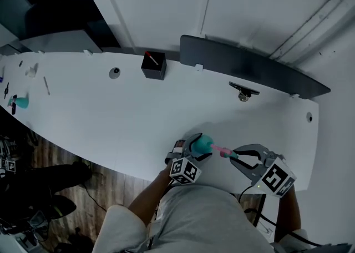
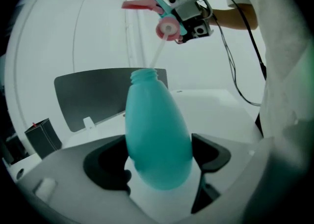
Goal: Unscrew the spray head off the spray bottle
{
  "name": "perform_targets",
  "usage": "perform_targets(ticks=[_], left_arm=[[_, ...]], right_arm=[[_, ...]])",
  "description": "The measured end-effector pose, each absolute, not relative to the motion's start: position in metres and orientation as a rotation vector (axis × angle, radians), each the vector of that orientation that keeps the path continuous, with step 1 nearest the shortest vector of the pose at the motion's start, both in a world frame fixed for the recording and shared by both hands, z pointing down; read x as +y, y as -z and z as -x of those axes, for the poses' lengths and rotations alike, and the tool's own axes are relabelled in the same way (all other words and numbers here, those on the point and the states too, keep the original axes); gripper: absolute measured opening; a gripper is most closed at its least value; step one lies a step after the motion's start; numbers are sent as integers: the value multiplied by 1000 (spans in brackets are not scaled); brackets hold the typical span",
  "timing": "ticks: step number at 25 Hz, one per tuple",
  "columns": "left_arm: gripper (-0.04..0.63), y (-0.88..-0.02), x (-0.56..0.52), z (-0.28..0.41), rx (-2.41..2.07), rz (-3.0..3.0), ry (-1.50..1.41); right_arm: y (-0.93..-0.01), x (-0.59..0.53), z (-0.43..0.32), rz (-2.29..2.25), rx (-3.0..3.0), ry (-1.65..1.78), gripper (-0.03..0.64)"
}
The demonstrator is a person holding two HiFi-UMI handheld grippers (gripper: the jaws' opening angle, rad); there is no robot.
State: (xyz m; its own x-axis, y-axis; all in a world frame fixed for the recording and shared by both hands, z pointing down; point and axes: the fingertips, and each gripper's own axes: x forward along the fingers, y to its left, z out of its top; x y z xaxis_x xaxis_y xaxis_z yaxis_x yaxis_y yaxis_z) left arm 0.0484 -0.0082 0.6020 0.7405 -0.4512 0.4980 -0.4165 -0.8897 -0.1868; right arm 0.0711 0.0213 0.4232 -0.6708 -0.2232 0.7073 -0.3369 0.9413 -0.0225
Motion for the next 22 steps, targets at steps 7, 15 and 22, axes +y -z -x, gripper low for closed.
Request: perform_targets(ticks=[7, 15, 22], left_arm=[[399, -589, -47, 4, 1154, 2843, 831], [399, -528, -62, 11, 1452, 2857, 648], [400, -486, -61, -9, 1518, 2840, 486]], right_arm=[[-361, 17, -126, -707, -2620, -232, 71], [-406, -13, -195, -1616, -2356, -256, 74], [-450, -36, -167, -1845, -2266, -207, 66]])
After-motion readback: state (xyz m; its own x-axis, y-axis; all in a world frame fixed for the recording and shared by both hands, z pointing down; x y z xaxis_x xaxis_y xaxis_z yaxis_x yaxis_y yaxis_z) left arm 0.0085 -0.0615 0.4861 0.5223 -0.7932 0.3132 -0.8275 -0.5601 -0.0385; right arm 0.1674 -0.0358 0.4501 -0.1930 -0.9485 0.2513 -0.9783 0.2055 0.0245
